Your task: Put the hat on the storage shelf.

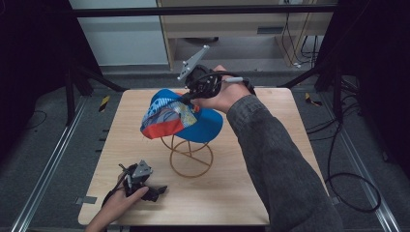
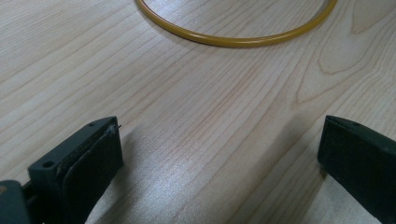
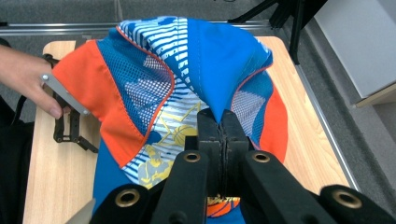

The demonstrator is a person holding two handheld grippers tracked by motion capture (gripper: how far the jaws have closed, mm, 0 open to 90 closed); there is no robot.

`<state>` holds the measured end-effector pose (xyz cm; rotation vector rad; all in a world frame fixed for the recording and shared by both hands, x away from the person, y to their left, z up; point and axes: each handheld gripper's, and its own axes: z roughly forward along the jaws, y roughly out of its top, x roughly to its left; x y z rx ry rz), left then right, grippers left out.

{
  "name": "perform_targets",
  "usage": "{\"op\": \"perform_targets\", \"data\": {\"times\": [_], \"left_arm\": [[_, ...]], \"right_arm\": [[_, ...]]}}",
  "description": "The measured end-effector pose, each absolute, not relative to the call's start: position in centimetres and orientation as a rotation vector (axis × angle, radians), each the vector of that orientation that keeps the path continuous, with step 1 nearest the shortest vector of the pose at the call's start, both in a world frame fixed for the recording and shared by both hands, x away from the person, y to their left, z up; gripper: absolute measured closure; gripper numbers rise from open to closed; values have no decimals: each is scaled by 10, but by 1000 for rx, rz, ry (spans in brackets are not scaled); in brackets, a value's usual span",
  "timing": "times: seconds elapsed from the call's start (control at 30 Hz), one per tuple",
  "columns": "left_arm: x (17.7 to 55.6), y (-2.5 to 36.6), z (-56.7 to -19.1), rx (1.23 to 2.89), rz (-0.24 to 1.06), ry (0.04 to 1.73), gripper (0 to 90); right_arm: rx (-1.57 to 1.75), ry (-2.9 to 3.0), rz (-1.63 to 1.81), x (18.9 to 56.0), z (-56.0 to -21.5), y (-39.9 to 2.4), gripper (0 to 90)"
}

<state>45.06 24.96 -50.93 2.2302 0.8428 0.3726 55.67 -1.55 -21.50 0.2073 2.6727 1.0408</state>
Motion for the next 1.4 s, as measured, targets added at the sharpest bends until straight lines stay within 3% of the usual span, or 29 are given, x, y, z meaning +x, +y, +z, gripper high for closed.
{"op": "perform_targets", "data": {"times": [0.93, 1.4], "left_arm": [[451, 250, -509, 2234, 375, 840, 0], [451, 250, -509, 2234, 374, 840, 0]], "right_arm": [[165, 2700, 974, 550, -229, -10, 872], [224, 2687, 1035, 546, -229, -17, 662]]}}
